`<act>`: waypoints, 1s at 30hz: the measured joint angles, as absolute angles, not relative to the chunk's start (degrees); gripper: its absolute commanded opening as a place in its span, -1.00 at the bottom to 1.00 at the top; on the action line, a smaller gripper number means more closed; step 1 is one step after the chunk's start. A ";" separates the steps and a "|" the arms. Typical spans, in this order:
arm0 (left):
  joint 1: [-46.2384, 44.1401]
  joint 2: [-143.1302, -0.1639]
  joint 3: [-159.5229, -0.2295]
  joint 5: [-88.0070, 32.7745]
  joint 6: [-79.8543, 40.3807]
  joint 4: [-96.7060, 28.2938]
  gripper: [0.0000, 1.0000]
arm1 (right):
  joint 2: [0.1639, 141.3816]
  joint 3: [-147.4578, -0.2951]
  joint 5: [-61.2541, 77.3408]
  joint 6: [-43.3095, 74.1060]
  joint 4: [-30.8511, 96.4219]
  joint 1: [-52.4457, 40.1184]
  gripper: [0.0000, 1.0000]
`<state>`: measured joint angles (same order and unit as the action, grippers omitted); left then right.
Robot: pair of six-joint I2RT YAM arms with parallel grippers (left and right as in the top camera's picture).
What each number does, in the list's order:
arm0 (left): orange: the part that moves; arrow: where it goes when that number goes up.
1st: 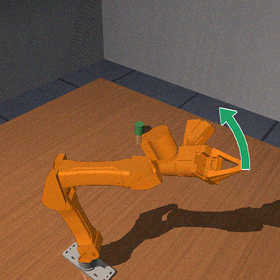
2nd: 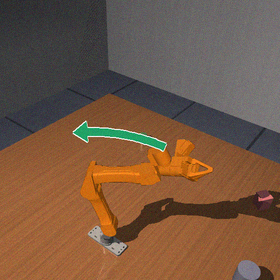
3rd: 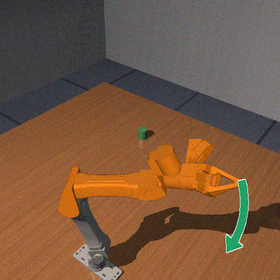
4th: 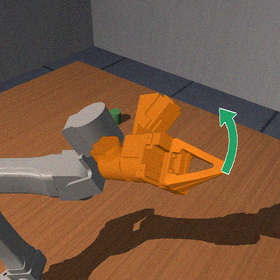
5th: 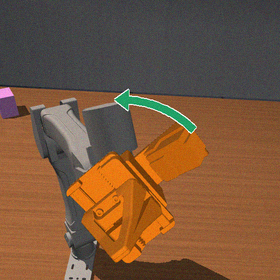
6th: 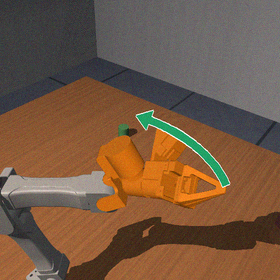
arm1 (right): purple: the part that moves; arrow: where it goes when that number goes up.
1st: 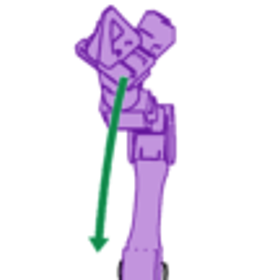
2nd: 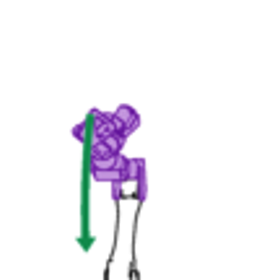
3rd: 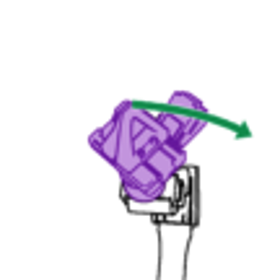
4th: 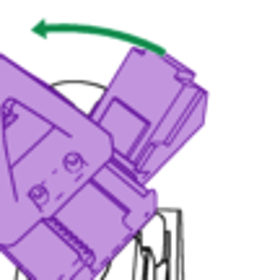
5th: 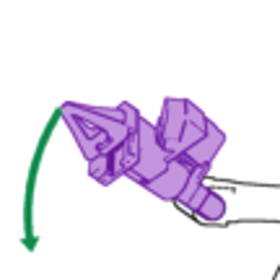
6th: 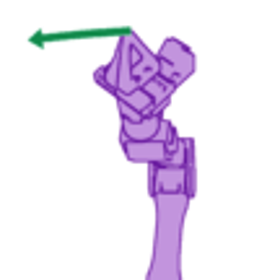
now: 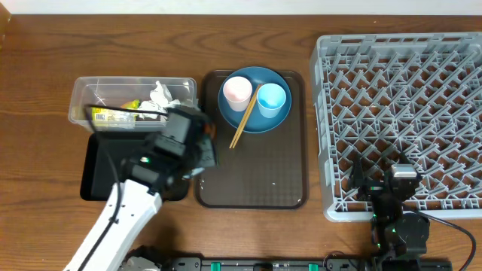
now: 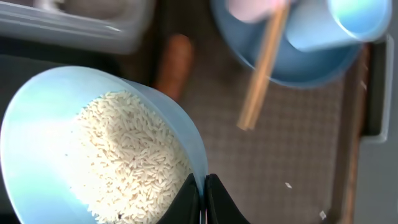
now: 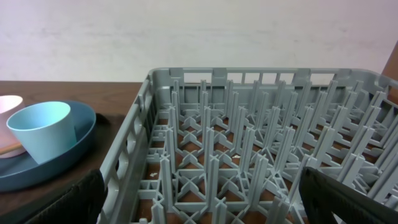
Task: Sort waste into correct bins and load items into the dishwasher rack
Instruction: 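Lift the rice bowl and carry it left over the black tray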
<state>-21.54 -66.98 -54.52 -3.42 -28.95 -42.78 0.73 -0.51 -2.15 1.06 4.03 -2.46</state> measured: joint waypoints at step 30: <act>41.25 -66.89 -43.24 -56.49 -13.23 -32.08 -0.88 | 0.73 -0.51 -2.15 1.06 4.03 -2.46 0.99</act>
<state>41.25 -66.89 -43.24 -56.49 -13.23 -32.08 0.73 -0.51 -2.15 1.06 4.03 -2.46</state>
